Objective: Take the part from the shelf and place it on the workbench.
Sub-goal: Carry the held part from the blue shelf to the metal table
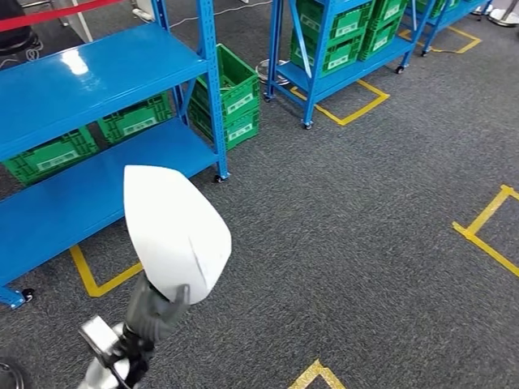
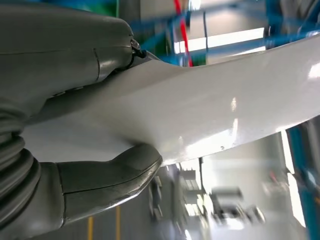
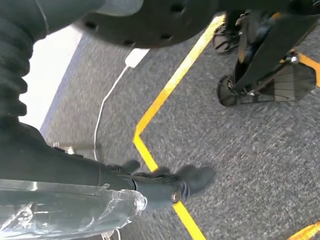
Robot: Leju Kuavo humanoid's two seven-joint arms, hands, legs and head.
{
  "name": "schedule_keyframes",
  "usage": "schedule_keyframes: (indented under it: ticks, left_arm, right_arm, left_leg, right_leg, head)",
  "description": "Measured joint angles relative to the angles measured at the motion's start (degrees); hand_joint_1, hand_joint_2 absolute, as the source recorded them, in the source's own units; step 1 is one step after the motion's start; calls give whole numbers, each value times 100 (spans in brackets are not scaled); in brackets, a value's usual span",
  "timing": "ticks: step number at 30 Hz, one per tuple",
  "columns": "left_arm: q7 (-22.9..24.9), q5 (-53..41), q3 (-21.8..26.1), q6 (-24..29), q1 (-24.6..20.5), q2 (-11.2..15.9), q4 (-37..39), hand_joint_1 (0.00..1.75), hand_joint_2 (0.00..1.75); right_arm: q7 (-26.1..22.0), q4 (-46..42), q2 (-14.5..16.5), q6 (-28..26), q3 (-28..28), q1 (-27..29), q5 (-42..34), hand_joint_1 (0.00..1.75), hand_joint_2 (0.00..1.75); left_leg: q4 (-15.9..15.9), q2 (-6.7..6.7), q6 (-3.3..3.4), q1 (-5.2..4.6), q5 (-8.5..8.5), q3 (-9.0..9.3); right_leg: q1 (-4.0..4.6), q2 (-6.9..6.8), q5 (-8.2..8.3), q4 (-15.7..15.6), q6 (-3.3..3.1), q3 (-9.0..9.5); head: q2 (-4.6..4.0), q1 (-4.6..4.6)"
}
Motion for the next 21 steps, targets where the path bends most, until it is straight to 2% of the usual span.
schedule_keyframes:
  ticks: [1,2,4,5,6,7,8,9,10,11,12,13,14,15,16,17,18,19,20,21]
  left_arm:
    - [26,390,428,-520,-274,122,228,175,175]
    - [51,598,959,-923,-541,216,460,175,175]
    - [74,461,2090,-1286,-980,292,819,175,175]
    - [74,261,2522,-1335,-1140,294,948,175,175]
    - [72,88,2858,-1353,-1267,290,1051,175,175]
    - [71,-52,3098,-1354,-1361,278,1131,175,175]
    - [73,-176,3281,-1330,-1440,253,1199,175,175]
    - [81,-285,3416,-1288,-1508,227,1252,175,175]
    - [92,-381,3523,-1241,-1564,202,1290,175,175]
    - [103,-458,3613,-1194,-1608,184,1320,175,175]
    - [113,-509,3704,-1159,-1641,179,1350,175,175]
    - [119,-533,3792,-1139,-1659,175,1379,175,175]
    - [124,-543,3872,-1125,-1668,169,1410,175,175]
    - [128,-548,3937,-1119,-1671,161,1441,175,175]
    - [132,-548,3979,-1117,-1674,152,1468,175,175]
    - [133,-549,4007,-1117,-1681,145,1491,175,175]
    - [134,-549,4029,-1116,-1692,143,1509,175,175]
    - [134,-550,4052,-1116,-1707,141,1524,175,175]
    - [135,-550,4078,-1115,-1723,140,1536,175,175]
    - [138,-551,4102,-1114,-1733,136,1549,175,175]
  right_arm:
    - [6,-1,-32,60,25,4,71,0,175]
    - [11,-1,-62,104,49,9,125,0,175]
    - [12,-1,-101,141,92,22,192,0,175]
    - [8,0,-113,147,108,21,212,0,175]
    - [4,1,-122,149,118,19,226,0,175]
    - [2,1,-127,152,123,16,234,0,175]
    - [-1,1,-131,152,128,16,244,0,175]
    - [-1,1,-133,152,137,22,256,0,175]
    - [0,1,-133,153,145,25,271,0,175]
    - [1,0,-134,153,154,22,285,0,175]
    - [2,-1,-136,154,160,15,295,0,175]
    - [3,0,-136,154,166,5,300,0,175]
    - [3,-1,-137,154,173,-3,302,0,175]
    - [3,0,-137,154,182,-5,303,0,175]
    - [3,1,-138,154,190,-2,303,0,175]
    - [3,1,-138,154,197,1,304,0,175]
    - [3,1,-139,155,201,3,304,0,175]
    - [3,0,-140,155,202,3,304,0,175]
    - [3,-1,-143,156,204,-4,304,0,175]
    - [3,-1,-145,156,205,-10,304,0,175]
  left_leg:
    - [0,82,-5,0,1,1]
    - [0,168,-15,2,-1,9]
    - [0,340,-52,-6,-18,39]
    - [2,408,-82,-22,-27,51]
    - [0,471,-115,-40,-30,60]
    - [-9,531,-150,-54,-26,67]
    - [-21,597,-187,-57,-22,75]
    - [-28,586,-223,-44,-34,79]
    - [8,477,-252,-25,-81,64]
    - [143,307,-272,-8,-185,3]
    - [408,97,-284,7,-345,-125]
    - [781,-56,-287,11,-529,-307]
    - [1187,-129,-291,9,-687,-518]
    - [1492,-159,-295,9,-756,-691]
    - [1608,-170,-298,11,-709,-780]
    - [1497,-179,-302,19,-547,-762]
    - [1203,-222,-311,36,-320,-645]
    - [831,-353,-330,68,-112,-487]
    - [483,-491,-339,99,12,-334]
    - [255,-608,-339,119,62,-236]
  right_leg:
    - [-1,-11,44,17,-4,7]
    - [-1,-41,181,-197,-10,131]
    - [22,-275,507,-1001,-21,575]
    - [37,-386,604,-1318,-48,746]
    - [55,-455,645,-1501,-83,837]
    - [77,-444,634,-1546,-125,837]
    - [78,-361,657,-1558,-178,822]
    - [75,-286,676,-1581,-219,812]
    - [68,-212,699,-1610,-259,809]
    - [55,-140,725,-1641,-297,813]
    - [42,-62,745,-1660,-326,815]
    - [41,20,755,-1665,-344,809]
    - [41,109,760,-1665,-356,804]
    - [42,206,764,-1665,-361,802]
    - [40,300,768,-1664,-361,802]
    - [34,394,773,-1660,-356,803]
    - [25,484,775,-1652,-342,804]
    - [18,575,774,-1634,-312,793]
    - [14,666,766,-1593,-275,761]
    - [9,746,764,-1562,-232,719]
  head:
    - [0,1]
    - [0,-2]
    - [0,-2]
    - [0,-4]
    - [0,0]
    - [0,1]
    - [0,1]
    - [0,1]
    - [0,-3]
    - [0,-13]
    - [0,-36]
    - [0,-51]
    - [0,-65]
    - [0,-74]
    - [0,-73]
    - [0,-73]
    - [0,-73]
    - [0,-74]
    - [0,-72]
    - [0,-71]
